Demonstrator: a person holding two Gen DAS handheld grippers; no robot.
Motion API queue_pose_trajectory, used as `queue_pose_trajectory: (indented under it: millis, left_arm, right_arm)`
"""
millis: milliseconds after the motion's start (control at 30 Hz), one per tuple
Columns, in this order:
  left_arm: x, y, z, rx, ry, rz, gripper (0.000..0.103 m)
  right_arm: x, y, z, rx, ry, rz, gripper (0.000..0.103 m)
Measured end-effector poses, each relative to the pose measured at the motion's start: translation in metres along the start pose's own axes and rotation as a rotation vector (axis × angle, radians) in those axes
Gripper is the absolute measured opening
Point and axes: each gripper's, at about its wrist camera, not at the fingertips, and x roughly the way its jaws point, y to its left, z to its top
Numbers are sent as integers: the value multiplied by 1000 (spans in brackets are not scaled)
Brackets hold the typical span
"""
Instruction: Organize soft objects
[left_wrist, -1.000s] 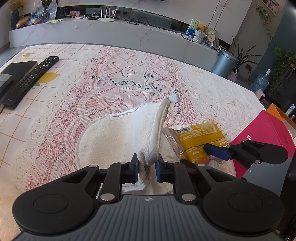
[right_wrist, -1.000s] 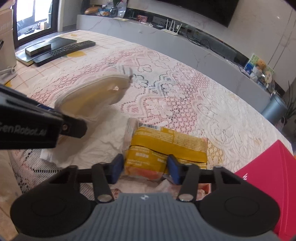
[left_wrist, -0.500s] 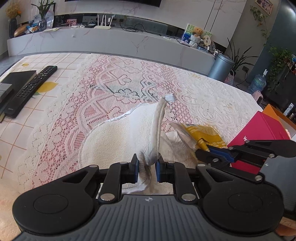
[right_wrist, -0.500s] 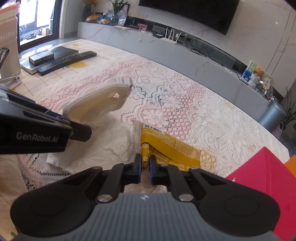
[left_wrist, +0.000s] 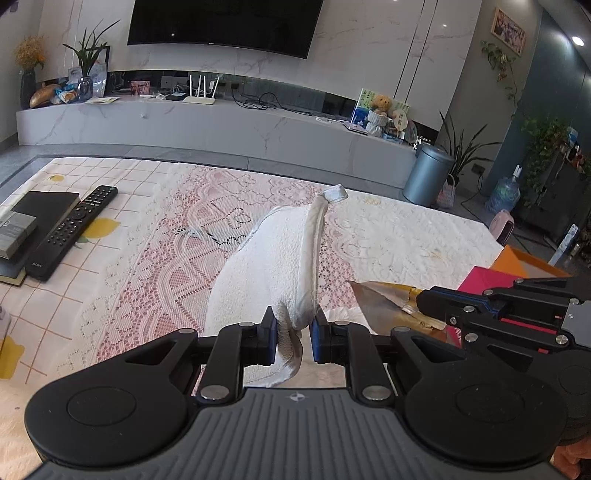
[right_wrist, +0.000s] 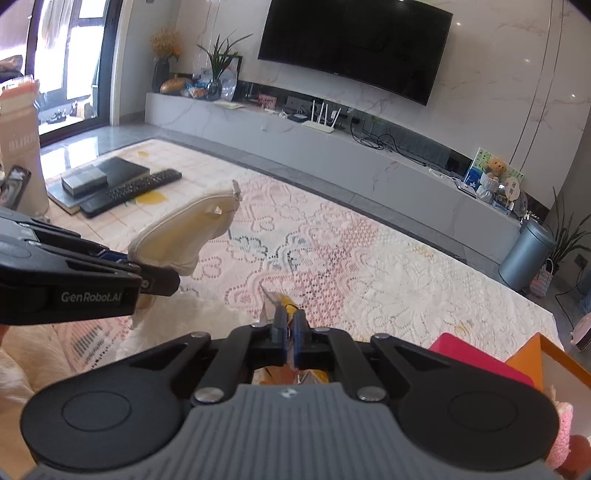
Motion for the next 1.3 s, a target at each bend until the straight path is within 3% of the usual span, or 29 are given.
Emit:
queue_pose_trajectory:
  millis: [300,467,667,733,800,833,967,1133,1300]
  left_arm:
    - [-9,-6,-13,-79,74,-80,19]
    - [0,-6,-30,-93,114,-88,19]
    - [14,-6,-38,-97,123,-104,19]
    - [16,-4,-39,-101,124,-106,19]
    - [16,-3,-41,-106,124,-109,19]
    - [17,-3,-42,-107,128,-107,19]
    - [21,-3,-44,-109,147,-92,19]
    - [22,-6,-46,-92,157,-80,19]
    - [19,-17,-51,-24,206,-69,19]
  right_arm:
    - [-34,-8,-2,96,3,96,0]
    - [-21,-14,-19,159,79,115,0]
    - [-8,-17,-28,203,77,117,1]
    - [-6,-14,-28,187,72,107,8]
    - [-3,-12,-29,169,71,95,31]
    - [-2,-11,-31,164,72,93,33]
    - [1,-7,-37,137,78,89,42]
    - [-1,-8,-41,137,89,119,42]
    - [-12,-7,-50,48,106,156,47]
